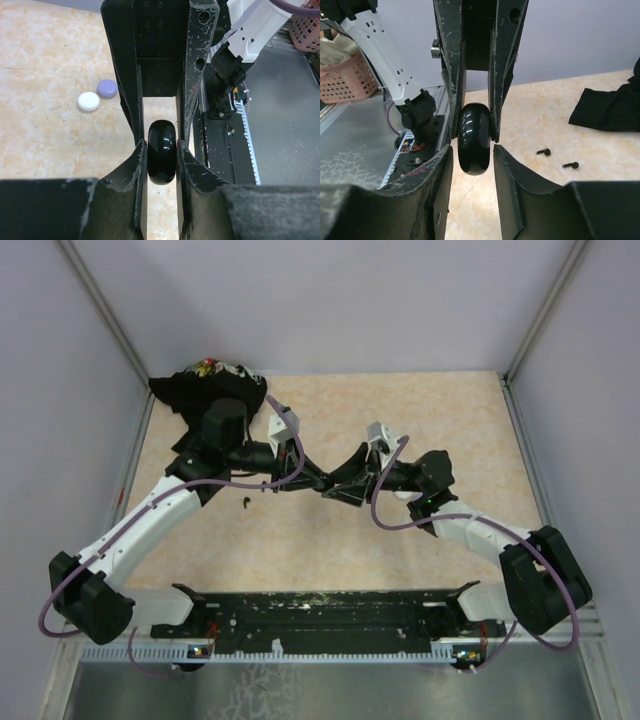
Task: Insert the wireless bluetooth earbuds into the charging case
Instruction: Open the charging case.
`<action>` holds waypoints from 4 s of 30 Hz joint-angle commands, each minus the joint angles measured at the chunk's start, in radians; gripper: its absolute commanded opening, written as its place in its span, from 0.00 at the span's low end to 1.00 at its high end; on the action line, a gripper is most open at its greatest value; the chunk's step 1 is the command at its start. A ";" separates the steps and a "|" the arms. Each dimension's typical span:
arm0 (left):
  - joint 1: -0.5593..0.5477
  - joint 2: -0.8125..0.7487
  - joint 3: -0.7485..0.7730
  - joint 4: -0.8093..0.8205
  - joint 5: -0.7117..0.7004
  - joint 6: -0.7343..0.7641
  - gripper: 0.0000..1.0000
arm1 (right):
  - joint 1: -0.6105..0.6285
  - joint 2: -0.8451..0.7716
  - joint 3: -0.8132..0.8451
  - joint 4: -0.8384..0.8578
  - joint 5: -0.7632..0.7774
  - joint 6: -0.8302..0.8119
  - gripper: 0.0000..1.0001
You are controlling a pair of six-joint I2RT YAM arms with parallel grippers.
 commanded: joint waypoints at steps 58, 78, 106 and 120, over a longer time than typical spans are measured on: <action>0.071 -0.082 -0.038 0.085 -0.409 -0.179 0.82 | 0.026 -0.006 0.043 0.044 0.012 -0.010 0.00; 0.076 -0.236 -0.040 -0.160 -0.697 -0.310 0.85 | 0.028 -0.027 -0.158 0.112 0.318 -0.217 0.00; 0.196 0.031 -0.224 -0.238 -1.081 -0.490 0.73 | 0.146 -0.061 -0.386 0.192 0.696 -0.470 0.00; 0.225 0.366 -0.051 -0.245 -1.055 -0.446 0.54 | 0.156 -0.072 -0.383 0.166 0.716 -0.494 0.00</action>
